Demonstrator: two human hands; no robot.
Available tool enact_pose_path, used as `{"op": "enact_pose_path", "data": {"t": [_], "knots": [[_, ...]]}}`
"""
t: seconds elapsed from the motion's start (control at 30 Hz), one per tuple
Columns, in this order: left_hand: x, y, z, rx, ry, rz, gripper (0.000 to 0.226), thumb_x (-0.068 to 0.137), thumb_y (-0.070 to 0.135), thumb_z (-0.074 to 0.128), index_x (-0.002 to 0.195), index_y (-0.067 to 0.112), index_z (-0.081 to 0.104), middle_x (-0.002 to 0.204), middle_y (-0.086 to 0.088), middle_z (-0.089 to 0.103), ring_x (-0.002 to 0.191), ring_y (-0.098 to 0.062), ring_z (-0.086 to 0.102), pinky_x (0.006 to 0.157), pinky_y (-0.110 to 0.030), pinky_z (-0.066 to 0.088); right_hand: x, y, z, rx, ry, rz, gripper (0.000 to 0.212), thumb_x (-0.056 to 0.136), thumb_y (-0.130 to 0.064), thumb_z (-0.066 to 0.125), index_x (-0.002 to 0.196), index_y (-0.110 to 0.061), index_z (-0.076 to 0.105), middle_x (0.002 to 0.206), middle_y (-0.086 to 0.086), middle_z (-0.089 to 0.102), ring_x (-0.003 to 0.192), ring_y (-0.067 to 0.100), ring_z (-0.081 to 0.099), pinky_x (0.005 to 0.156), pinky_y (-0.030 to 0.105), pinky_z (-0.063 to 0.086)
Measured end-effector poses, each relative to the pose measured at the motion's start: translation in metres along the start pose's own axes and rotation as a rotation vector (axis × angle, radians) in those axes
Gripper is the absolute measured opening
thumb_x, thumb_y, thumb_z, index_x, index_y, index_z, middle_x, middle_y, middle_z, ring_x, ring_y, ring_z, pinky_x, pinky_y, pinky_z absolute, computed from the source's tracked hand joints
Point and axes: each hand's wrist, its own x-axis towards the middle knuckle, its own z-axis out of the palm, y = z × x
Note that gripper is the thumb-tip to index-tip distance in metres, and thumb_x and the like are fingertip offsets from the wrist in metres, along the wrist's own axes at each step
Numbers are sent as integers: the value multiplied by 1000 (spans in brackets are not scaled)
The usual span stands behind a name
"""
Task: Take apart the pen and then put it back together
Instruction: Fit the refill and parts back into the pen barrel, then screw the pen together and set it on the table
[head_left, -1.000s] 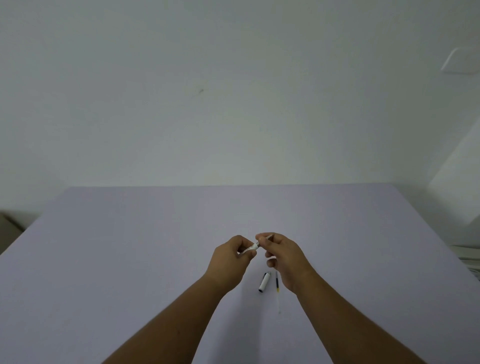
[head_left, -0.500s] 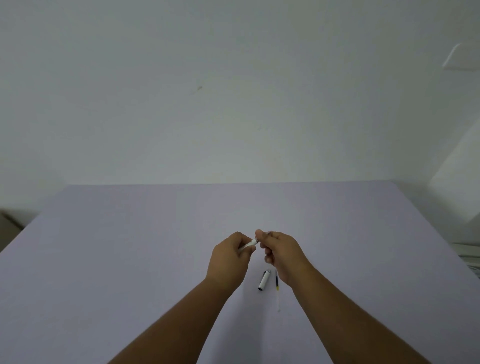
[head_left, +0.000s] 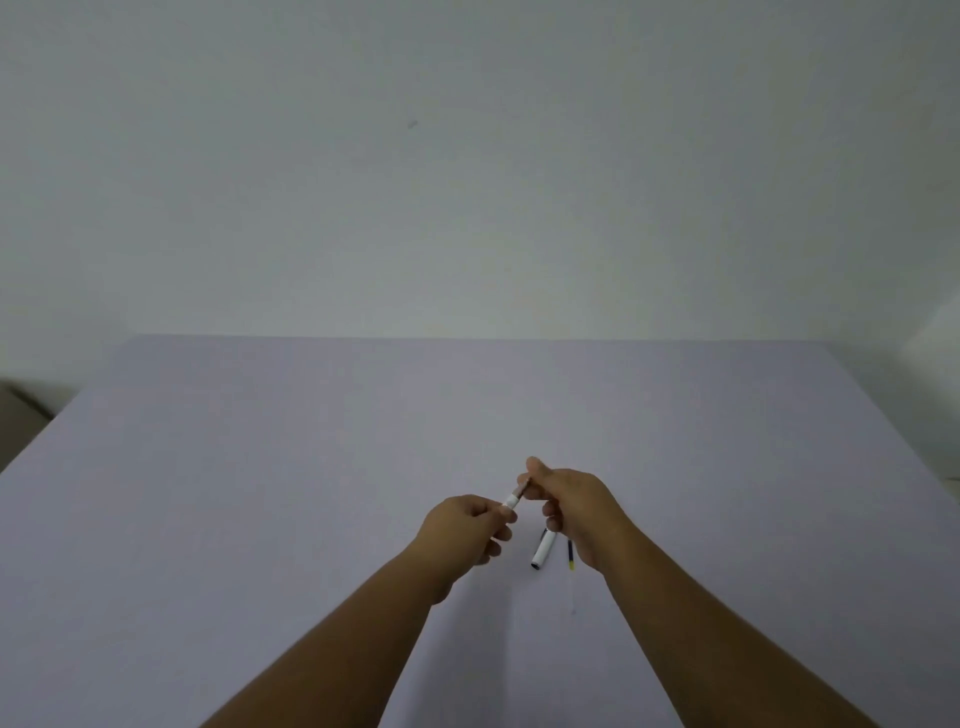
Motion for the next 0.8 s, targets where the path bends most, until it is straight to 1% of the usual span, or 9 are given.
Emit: {"op": "enact_pose_path", "data": {"t": [0.1,0.2,0.3,0.4,0.47,0.57,0.67,0.73,0.8], "knots": [[7,-7,-2,-21,0,-66,23,94,30,53,99,18,71,83,5,69,69,-11,59,63,-19,49,21,19,-3,-310,163,0,33,91,-41,52,78,-14,64,83,3,68,73,19,57,80,38,51],[13,-15,-4,-97,-25,-110,23,94,31,55,102,16,71,87,3,71,68,-13,61,65,-23,50,33,41,0,-760,202,-12,30,88,-37,58,80,-8,60,83,9,66,84,26,62,74,32,47],[16,-20,-4,-171,-40,-132,23,92,29,59,104,13,70,86,2,71,63,-14,61,63,-24,52,40,59,6,-829,246,29,35,84,-34,62,103,-4,59,107,15,67,101,30,64,83,34,50],[18,-23,-5,-199,-51,-140,24,90,28,62,105,11,69,84,3,71,61,-14,62,62,-24,53,43,65,9,-838,282,18,29,84,-26,61,102,-4,55,106,16,67,99,31,64,81,34,51],[19,-23,-7,-205,-56,-144,24,90,28,62,105,10,69,84,3,71,60,-14,62,62,-24,53,44,63,11,-766,304,-3,28,84,-19,60,105,-2,55,108,17,67,99,31,64,80,32,51],[20,-23,-9,-190,-62,-143,24,90,28,62,106,10,69,85,3,71,60,-14,62,64,-25,53,42,49,10,-444,328,-18,32,86,-18,62,112,0,60,107,14,66,100,30,63,83,30,49],[20,-22,-9,-165,-79,-143,22,90,28,63,104,13,70,87,2,71,61,-14,62,64,-25,53,42,24,6,77,285,-29,18,88,-20,61,86,-4,69,79,10,70,69,22,62,68,33,55],[19,-21,-7,-142,-95,-142,20,89,28,64,103,15,71,88,2,72,63,-14,63,65,-25,54,43,8,3,314,260,-32,11,89,-18,61,84,-10,66,82,12,69,68,17,61,61,27,53],[18,-19,-6,-124,-110,-137,21,89,29,64,104,15,71,89,2,72,64,-14,63,66,-25,54,41,-1,-1,368,227,-41,8,90,-16,61,85,-11,65,83,12,68,69,16,61,61,25,53]]}}
